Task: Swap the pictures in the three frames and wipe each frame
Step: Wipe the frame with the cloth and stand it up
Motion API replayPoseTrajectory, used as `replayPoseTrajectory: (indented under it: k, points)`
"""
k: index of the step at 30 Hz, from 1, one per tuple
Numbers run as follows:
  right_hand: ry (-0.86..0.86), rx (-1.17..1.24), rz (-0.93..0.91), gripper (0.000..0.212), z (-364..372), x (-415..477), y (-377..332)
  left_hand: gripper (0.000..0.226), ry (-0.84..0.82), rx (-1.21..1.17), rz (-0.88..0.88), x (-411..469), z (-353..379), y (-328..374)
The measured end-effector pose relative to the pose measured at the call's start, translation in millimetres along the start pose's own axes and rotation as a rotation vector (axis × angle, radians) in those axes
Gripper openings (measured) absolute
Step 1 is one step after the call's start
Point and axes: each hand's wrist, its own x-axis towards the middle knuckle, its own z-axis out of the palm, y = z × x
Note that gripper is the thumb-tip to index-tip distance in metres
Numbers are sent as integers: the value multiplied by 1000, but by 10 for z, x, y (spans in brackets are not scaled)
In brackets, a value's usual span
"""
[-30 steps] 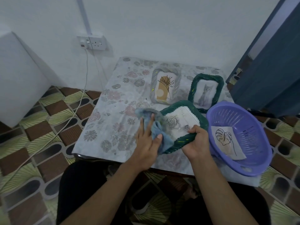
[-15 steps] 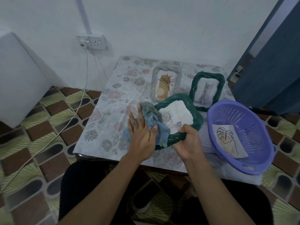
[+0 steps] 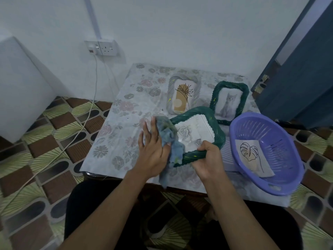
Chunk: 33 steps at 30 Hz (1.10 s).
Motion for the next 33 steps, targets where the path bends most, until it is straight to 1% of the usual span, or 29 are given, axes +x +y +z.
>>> replayPoseTrajectory:
  k: [2,5,7,9,11,14,16,18,21,24,27,30,33]
  points:
    - [29,18,-7,28,-11,28,19,65,30,-28,-37,32,-4,-2]
    - [53,17,2,40,-10,41,44,66,39,-142,-101,-24,61,102]
    - [68,30,-2,32,-11,20,39,73,21,-201,-113,-118,141,198]
    - [114,28,1,31,-34,4,37,76,-5,-202,-48,-268,215,265]
    - [123,57,7,30,-66,-4,41,73,-52,-155,38,-403,246,290]
    - [89,80,33,21,-127,-2,80,68,-120,-74,117,-449,207,260]
    - [105,61,36,23,-140,11,104,69,-107,-12,103,-356,188,169]
    - [102,43,34,27,-121,9,109,69,-57,17,22,-206,160,66]
    - [67,52,33,32,-100,-4,106,69,10,29,-75,-12,62,-3]
    - [66,67,36,34,-61,3,98,77,34,-18,-118,44,-3,36]
    - [87,51,51,32,-10,22,90,71,33,-85,-107,-33,47,108]
    - [103,16,39,31,54,17,117,69,-22,-81,-24,-223,133,205]
    - [124,23,46,30,60,27,198,68,-42,-91,-1,-364,183,212]
